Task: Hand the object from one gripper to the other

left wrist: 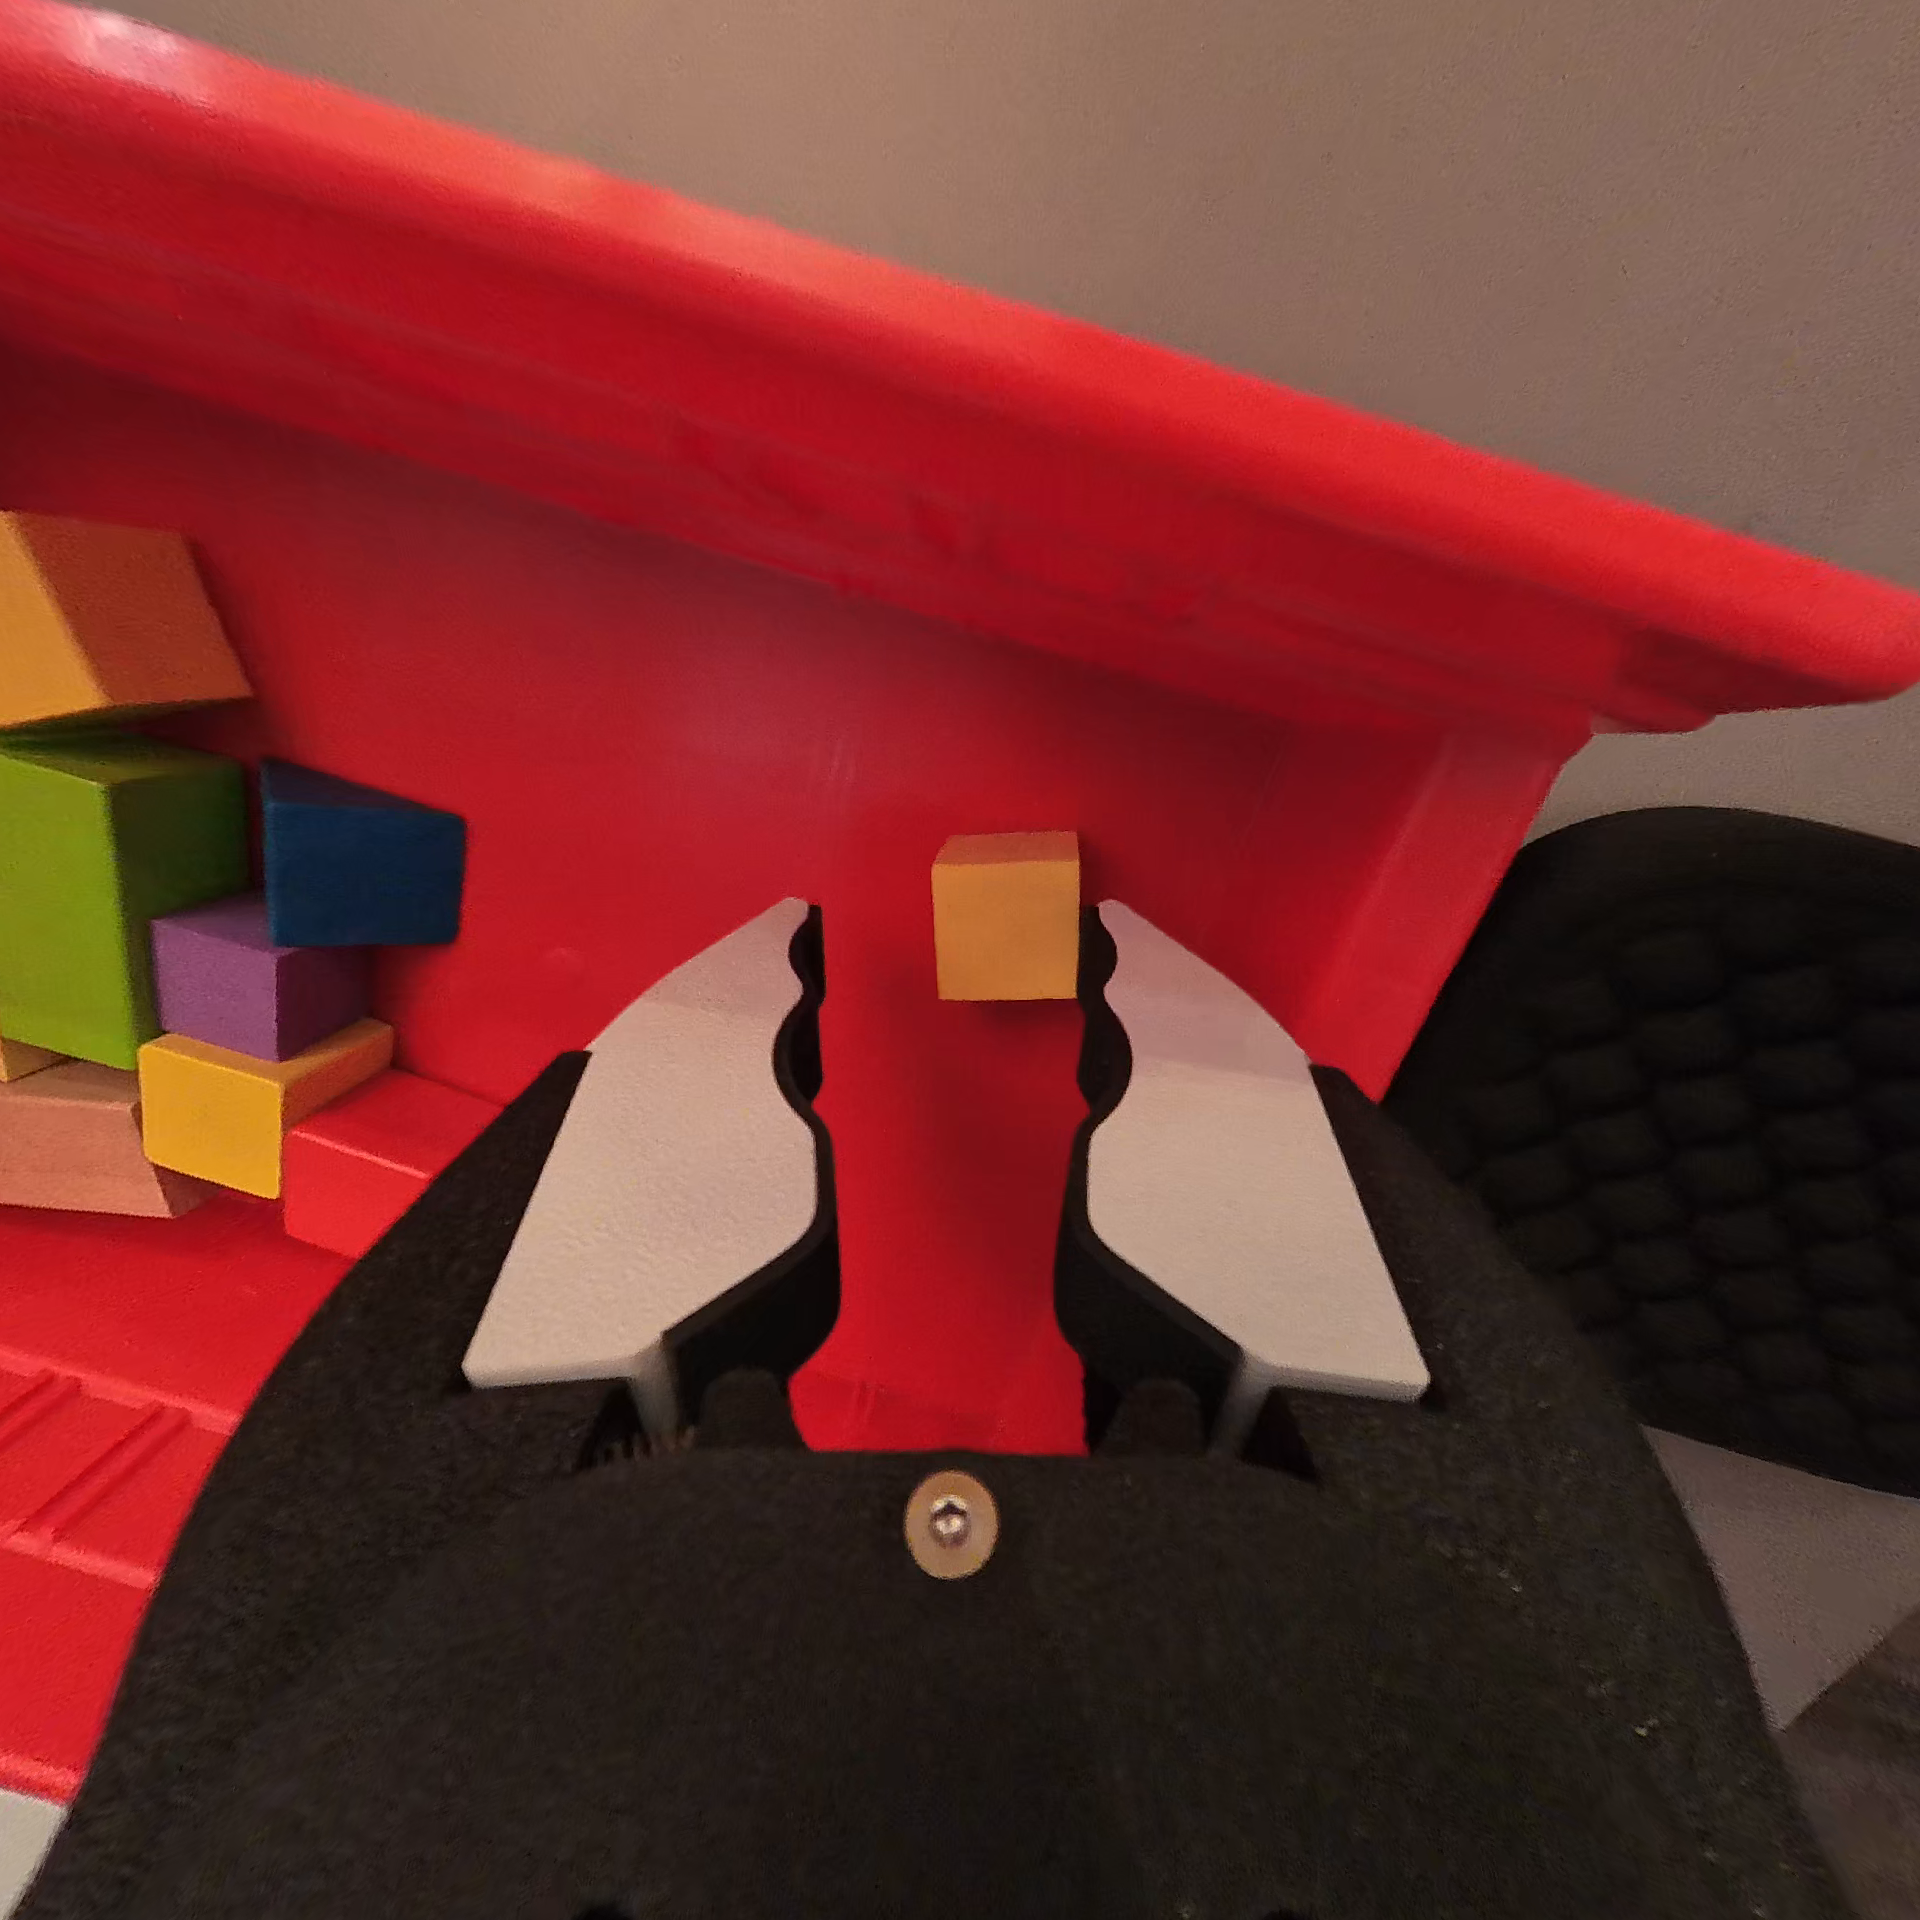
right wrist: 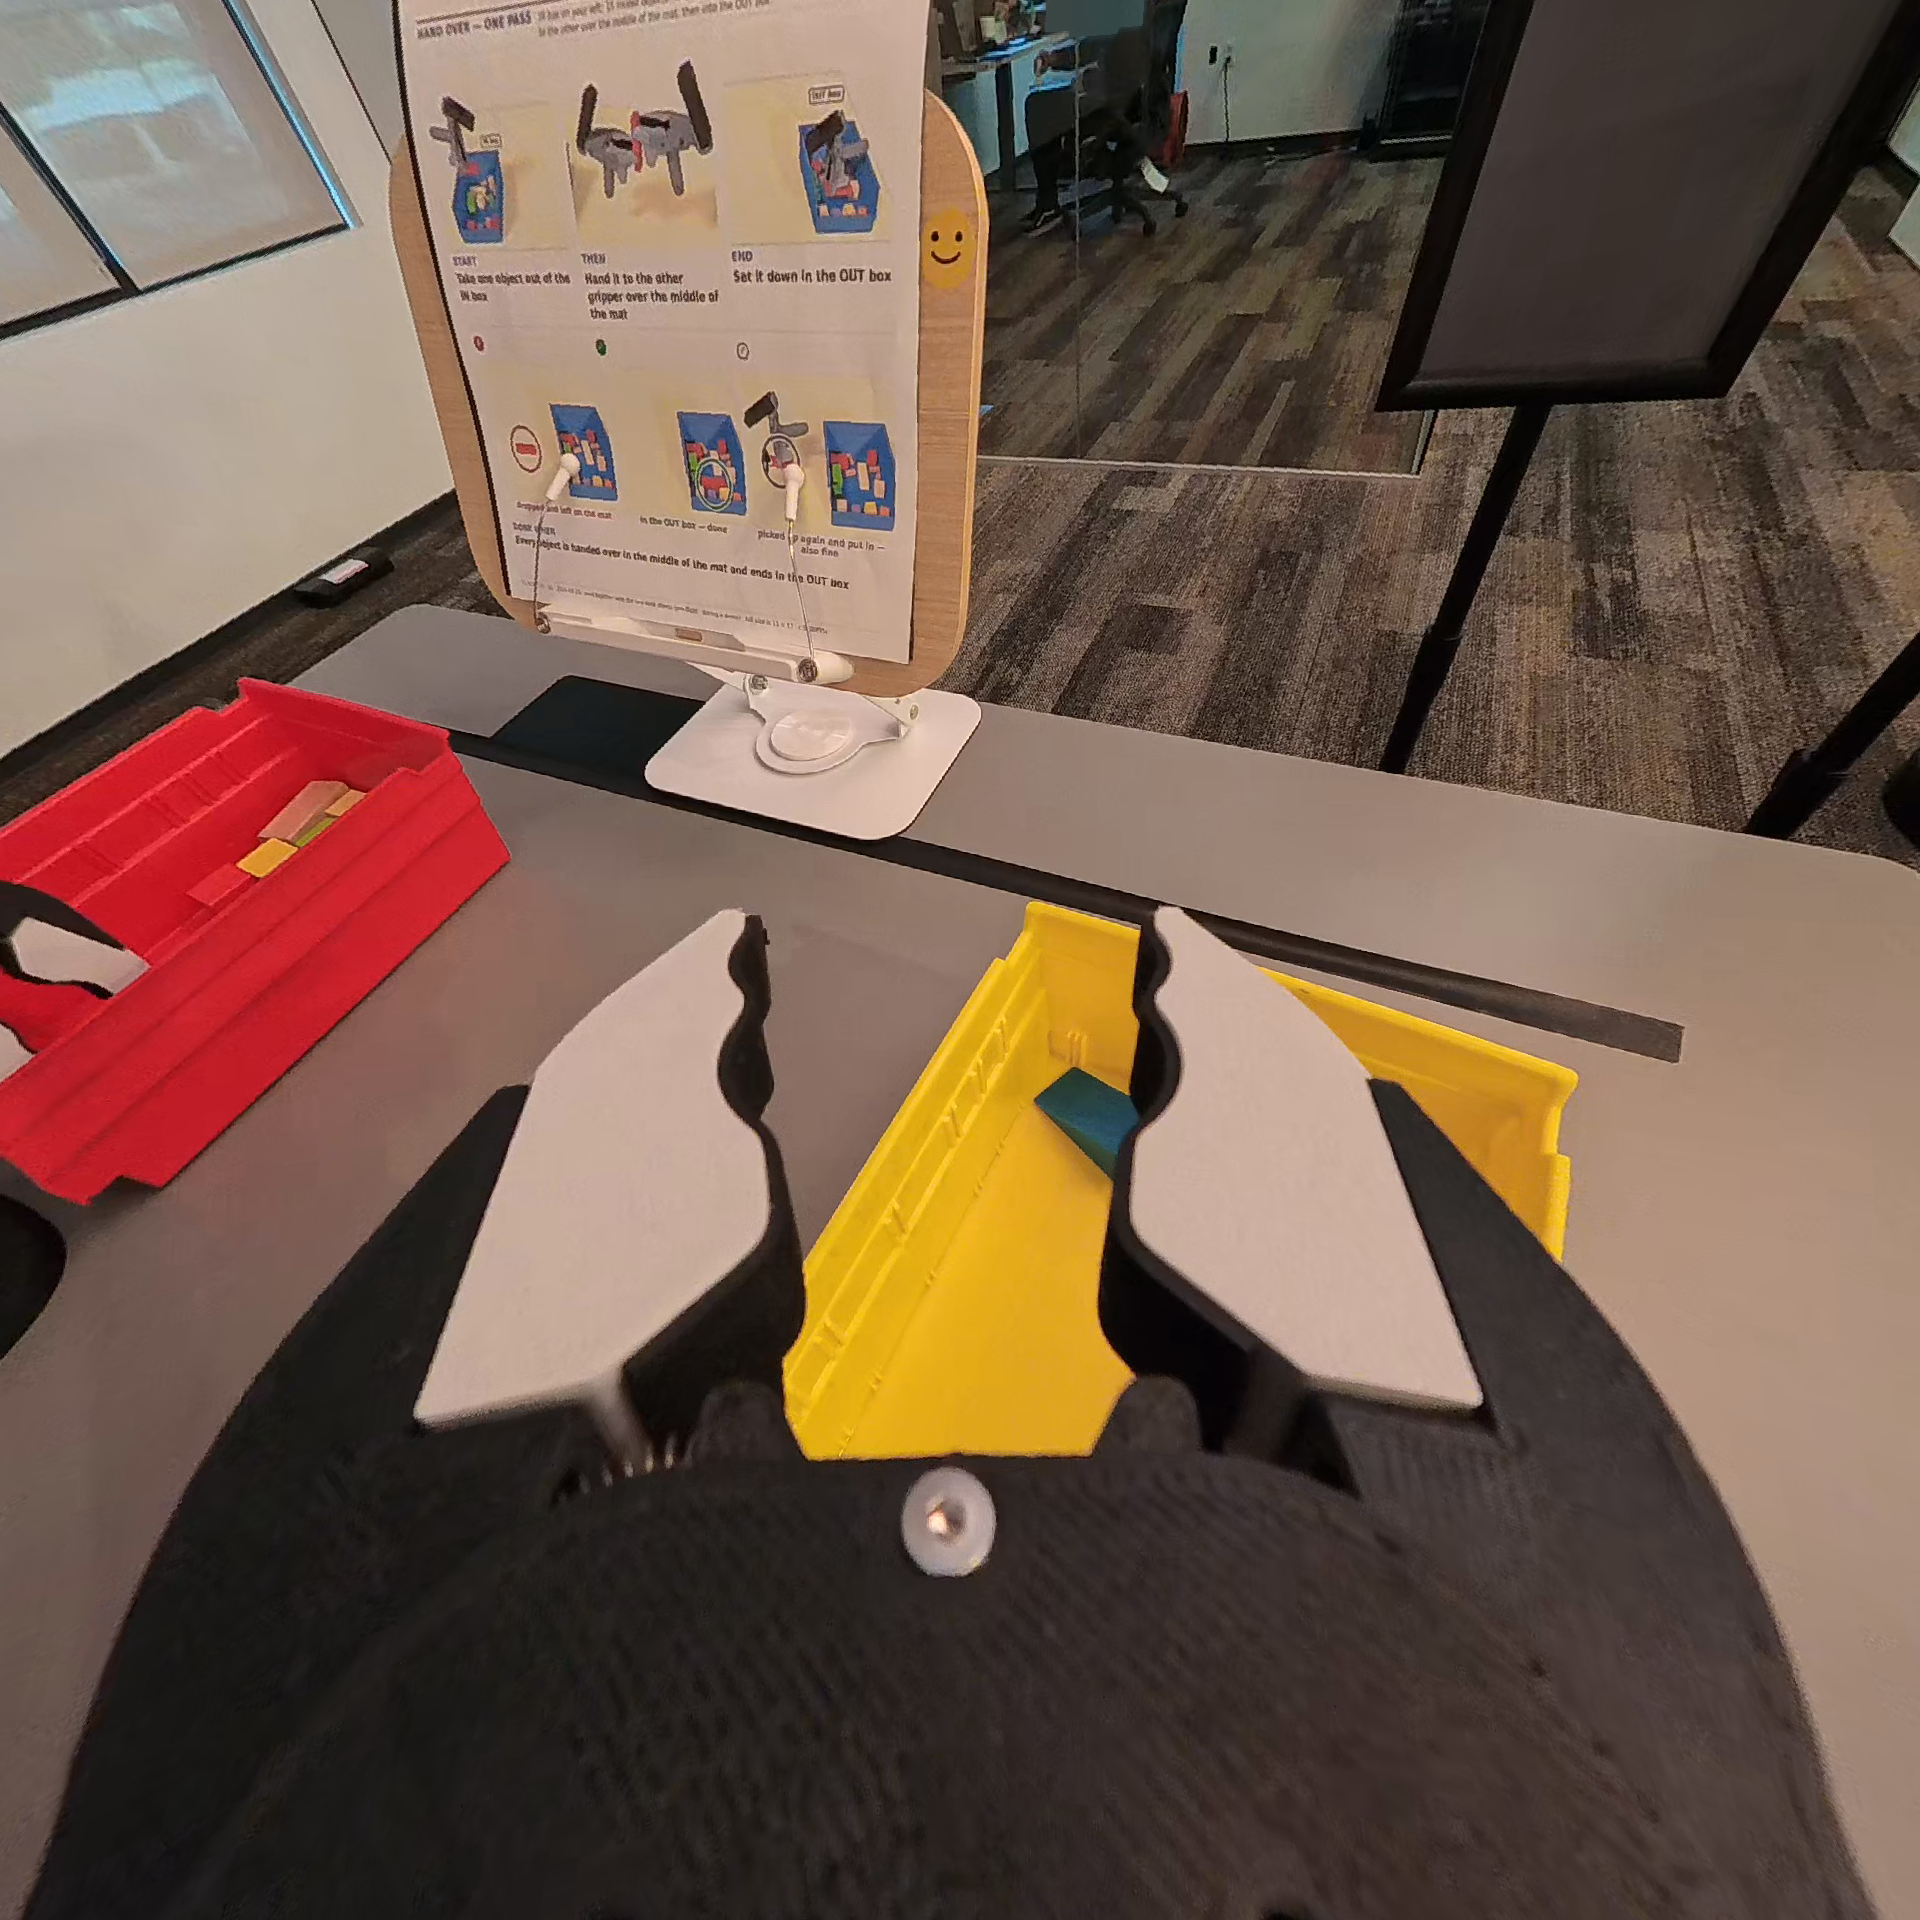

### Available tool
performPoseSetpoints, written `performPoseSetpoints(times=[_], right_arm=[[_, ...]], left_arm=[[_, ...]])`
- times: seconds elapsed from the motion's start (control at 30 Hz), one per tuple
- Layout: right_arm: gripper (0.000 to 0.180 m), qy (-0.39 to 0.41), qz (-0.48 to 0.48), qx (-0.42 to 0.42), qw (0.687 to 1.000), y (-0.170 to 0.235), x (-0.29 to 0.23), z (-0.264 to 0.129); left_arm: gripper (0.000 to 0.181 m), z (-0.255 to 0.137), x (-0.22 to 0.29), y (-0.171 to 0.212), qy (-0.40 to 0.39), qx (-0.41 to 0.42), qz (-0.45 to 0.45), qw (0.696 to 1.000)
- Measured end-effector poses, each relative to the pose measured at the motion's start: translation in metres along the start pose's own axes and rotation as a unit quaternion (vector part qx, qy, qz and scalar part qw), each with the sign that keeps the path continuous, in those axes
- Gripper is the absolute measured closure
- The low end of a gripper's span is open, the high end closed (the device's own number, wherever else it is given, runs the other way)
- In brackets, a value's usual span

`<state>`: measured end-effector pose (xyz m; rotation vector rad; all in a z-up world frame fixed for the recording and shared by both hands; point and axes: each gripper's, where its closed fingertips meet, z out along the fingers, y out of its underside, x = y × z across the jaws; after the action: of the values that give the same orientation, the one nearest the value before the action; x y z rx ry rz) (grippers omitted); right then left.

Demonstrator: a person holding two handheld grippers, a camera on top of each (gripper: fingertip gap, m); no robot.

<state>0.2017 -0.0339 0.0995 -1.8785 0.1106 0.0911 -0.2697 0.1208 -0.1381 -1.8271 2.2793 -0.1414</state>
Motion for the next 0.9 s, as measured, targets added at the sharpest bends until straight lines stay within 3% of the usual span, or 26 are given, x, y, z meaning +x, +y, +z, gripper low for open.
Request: performPoseSetpoints(times=[0.3, 0.53, 0.9], right_arm=[[0.111, 0.002, 0.001, -0.004, 1.000, 0.0015, 0.0010, 0.0024], [0.111, 0.001, 0.000, -0.008, 1.000, 0.0026, 0.0007, 0.0045], [0.111, 0.001, 0.001, -0.010, 1.000, 0.0036, 0.0014, 0.0069]], left_arm=[[0.134, 0.0114, 0.0019, 0.0092, 0.005, -0.026, 0.005, 1.000], [0.151, 0.0101, 0.0020, 0.0103, 0.011, -0.017, 0.004, 1.000], [0.152, 0.0102, 0.0019, 0.0118, 0.008, -0.016, 0.007, 1.000]])
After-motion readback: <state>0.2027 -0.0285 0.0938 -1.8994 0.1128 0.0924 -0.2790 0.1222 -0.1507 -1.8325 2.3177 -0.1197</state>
